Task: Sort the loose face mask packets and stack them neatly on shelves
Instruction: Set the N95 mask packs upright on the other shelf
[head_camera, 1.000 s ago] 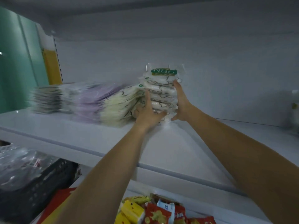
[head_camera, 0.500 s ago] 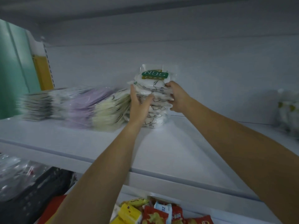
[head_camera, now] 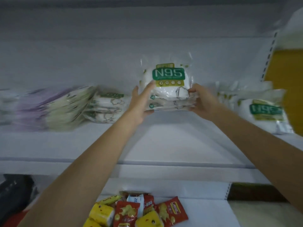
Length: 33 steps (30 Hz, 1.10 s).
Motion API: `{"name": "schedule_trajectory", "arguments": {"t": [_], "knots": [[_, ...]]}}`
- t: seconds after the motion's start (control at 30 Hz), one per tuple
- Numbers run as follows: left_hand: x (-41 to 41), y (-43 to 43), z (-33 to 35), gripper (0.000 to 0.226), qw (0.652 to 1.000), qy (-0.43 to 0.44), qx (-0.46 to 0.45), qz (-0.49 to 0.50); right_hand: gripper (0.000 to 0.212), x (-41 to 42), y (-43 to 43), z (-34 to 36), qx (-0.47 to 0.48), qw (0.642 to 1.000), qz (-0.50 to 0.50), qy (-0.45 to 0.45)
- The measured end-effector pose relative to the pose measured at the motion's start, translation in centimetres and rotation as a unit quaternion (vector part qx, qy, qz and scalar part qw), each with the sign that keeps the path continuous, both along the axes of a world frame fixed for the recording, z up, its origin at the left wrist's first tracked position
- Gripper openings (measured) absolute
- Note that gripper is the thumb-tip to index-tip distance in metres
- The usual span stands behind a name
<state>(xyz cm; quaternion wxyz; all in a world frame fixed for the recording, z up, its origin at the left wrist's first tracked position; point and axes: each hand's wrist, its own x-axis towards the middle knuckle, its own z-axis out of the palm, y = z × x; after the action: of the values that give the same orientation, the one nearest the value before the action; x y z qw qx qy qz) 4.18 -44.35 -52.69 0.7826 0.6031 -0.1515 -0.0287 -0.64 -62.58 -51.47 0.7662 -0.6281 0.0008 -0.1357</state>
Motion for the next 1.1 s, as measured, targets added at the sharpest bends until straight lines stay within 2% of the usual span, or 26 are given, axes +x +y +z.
{"name": "schedule_trajectory", "arguments": {"t": [0.07,0.13,0.27,0.33,0.43,0.5,0.6,0.67,0.77,0.87,0.93,1.0,1.1], "knots": [[-2.4,-4.4,0.0,0.059,0.996,-0.016,0.059,-0.059,0.015,-3.5,-3.9,-0.6,-0.008,0.999,-0.038,-0.021],[-4.8,-8.9,-0.4,0.055,0.991,-0.024,0.081,-0.102,0.020,-7.3,-7.9,-1.3,-0.013,0.997,-0.074,-0.024],[-9.2,-16.6,-0.7,0.094,0.981,-0.069,0.099,-0.151,0.020,-13.9,-14.5,-2.2,-0.023,0.985,-0.171,-0.029],[-11.3,-19.5,-1.1,0.100,0.977,-0.097,0.099,-0.164,0.016,-16.3,-17.1,-2.5,-0.037,0.978,-0.205,-0.019],[-13.4,-22.8,-2.9,0.101,0.968,-0.111,0.126,-0.189,0.013,-18.7,-20.2,-3.2,-0.098,0.976,-0.187,0.047],[-13.9,-24.1,-4.2,0.103,0.965,-0.092,0.141,-0.202,0.025,-19.2,-21.0,-3.7,-0.170,0.962,-0.192,0.099],[-14.0,-25.0,-4.6,0.107,0.965,-0.080,0.157,-0.193,0.062,-18.4,-20.8,-4.0,-0.221,0.940,-0.244,0.094],[-13.9,-25.2,-4.1,0.108,0.966,-0.077,0.160,-0.188,0.065,-18.0,-20.5,-4.0,-0.223,0.938,-0.255,0.081],[-14.2,-25.4,-3.9,0.099,0.969,-0.087,0.180,-0.145,0.056,-18.0,-20.7,-4.0,-0.214,0.939,-0.257,0.084],[-14.7,-25.1,-4.4,0.074,0.955,-0.131,0.260,-0.062,0.055,-18.7,-21.1,-4.4,-0.213,0.936,-0.264,0.092],[-14.9,-24.7,-4.7,0.060,0.947,-0.160,0.276,-0.029,0.047,-19.3,-21.5,-4.7,-0.203,0.938,-0.263,0.098],[-15.0,-24.6,-5.0,0.048,0.943,-0.180,0.278,-0.032,0.040,-19.6,-21.6,-5.0,-0.200,0.938,-0.262,0.109],[-15.3,-24.7,-5.0,0.040,0.948,-0.177,0.259,-0.047,0.045,-19.7,-21.4,-5.0,-0.231,0.931,-0.251,0.127]]}}
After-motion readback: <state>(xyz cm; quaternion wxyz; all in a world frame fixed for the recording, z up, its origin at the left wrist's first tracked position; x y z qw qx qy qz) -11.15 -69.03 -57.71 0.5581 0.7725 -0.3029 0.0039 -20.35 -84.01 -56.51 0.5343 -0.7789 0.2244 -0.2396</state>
